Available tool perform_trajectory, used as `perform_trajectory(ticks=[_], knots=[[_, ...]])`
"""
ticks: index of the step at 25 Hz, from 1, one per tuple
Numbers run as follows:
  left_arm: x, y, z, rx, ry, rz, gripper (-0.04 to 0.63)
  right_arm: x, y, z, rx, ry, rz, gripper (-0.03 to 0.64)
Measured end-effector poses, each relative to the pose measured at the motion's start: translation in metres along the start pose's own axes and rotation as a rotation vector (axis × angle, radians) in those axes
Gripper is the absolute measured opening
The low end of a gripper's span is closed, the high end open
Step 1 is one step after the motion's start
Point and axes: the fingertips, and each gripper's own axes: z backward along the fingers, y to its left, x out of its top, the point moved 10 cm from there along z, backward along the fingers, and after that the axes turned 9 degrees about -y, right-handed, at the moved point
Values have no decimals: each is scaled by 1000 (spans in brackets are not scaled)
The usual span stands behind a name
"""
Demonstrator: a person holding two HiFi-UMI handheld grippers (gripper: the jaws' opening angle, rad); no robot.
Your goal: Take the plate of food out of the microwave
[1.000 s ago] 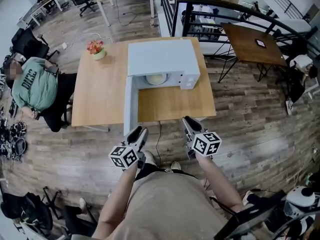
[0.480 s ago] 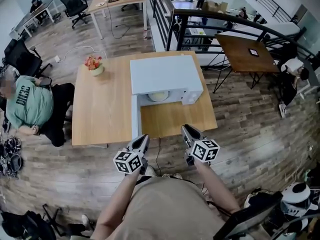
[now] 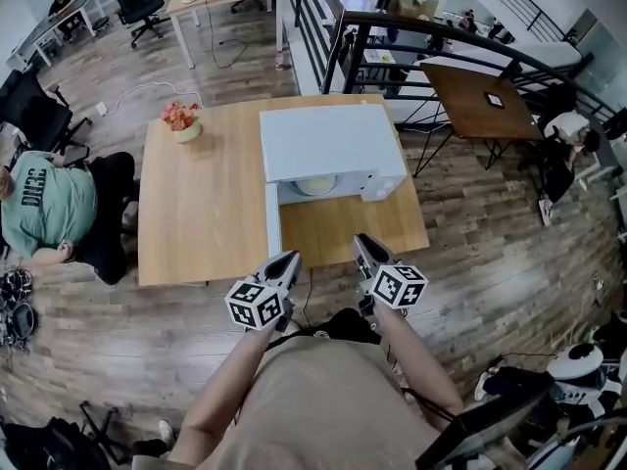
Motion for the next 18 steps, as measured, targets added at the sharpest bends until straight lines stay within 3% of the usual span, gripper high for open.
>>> perform_trajectory(ticks=[7, 18], knots=[[6, 2, -4, 45, -16, -1, 5, -1, -18, -27, 26, 31, -42, 55], [4, -7, -37, 225, -56, 22, 5, 7, -80, -103, 109, 194, -107, 57]])
